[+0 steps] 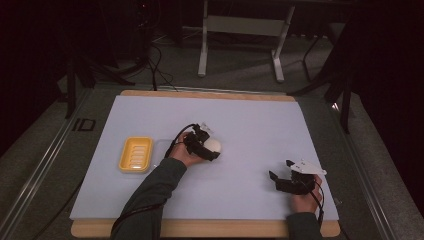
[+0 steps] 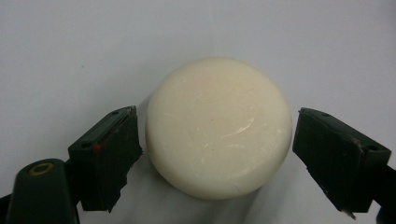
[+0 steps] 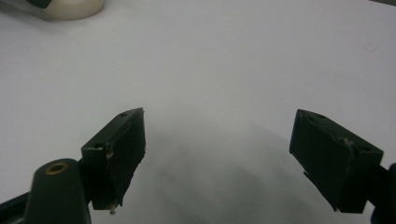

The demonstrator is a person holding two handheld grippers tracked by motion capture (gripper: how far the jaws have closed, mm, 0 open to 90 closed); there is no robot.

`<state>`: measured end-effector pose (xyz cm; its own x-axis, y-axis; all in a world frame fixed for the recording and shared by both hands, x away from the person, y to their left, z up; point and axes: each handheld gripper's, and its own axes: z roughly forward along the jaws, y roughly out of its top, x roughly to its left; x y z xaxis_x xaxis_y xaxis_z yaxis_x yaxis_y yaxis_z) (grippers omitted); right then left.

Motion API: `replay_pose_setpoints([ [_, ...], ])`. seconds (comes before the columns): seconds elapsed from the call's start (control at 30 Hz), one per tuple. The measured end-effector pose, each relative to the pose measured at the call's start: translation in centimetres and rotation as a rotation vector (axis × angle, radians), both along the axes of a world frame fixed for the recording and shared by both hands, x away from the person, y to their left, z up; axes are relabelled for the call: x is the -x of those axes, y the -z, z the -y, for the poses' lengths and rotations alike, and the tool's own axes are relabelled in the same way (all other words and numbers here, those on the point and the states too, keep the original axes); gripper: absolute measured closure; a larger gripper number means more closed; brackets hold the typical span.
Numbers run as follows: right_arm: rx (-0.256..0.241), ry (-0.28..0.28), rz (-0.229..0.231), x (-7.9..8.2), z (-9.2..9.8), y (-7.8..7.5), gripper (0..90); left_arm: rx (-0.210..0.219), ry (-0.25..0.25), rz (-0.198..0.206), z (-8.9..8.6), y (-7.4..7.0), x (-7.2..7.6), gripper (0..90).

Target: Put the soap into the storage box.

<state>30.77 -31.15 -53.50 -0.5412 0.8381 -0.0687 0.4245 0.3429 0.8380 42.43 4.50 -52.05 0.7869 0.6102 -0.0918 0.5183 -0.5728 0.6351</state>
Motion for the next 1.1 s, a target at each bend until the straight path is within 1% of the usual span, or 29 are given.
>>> replay_pose_setpoints([
  [0.17,0.001,-0.001,0.001,0.0,-0.01,0.01,18.1,-0.026,0.001,-0.003,0.35,0.19,-0.05,17.7],
  [0.23,0.001,0.0,0.002,0.01,-0.02,0.01,18.2,-0.046,0.004,-0.009,0.6,0.31,-0.07,19.0],
  [0.3,0.001,-0.001,0.001,0.0,-0.01,0.01,18.2,-0.069,0.006,-0.005,0.76,0.36,-0.08,21.1],
  [0.33,0.001,-0.001,0.001,0.0,-0.01,0.01,18.1,-0.071,0.006,-0.002,0.8,0.37,-0.06,21.2],
  [0.43,0.001,-0.001,0.001,0.0,-0.01,0.0,18.1,-0.064,-0.001,-0.004,0.71,0.36,-0.14,23.4],
  [0.6,0.003,-0.001,0.002,0.01,-0.02,0.01,18.1,-0.073,-0.002,0.003,0.75,0.33,0.0,24.5],
  [0.7,0.002,-0.001,0.002,0.01,-0.02,0.01,18.2,-0.072,-0.003,0.0,0.7,0.3,0.07,24.7],
  [0.97,0.003,-0.002,0.002,-0.01,-0.02,0.01,18.1,-0.072,0.014,-0.015,0.55,0.19,0.12,25.0],
  [1.1,0.003,-0.002,0.002,-0.01,-0.03,0.01,18.1,-0.072,0.022,-0.016,0.46,0.17,0.21,25.0],
])
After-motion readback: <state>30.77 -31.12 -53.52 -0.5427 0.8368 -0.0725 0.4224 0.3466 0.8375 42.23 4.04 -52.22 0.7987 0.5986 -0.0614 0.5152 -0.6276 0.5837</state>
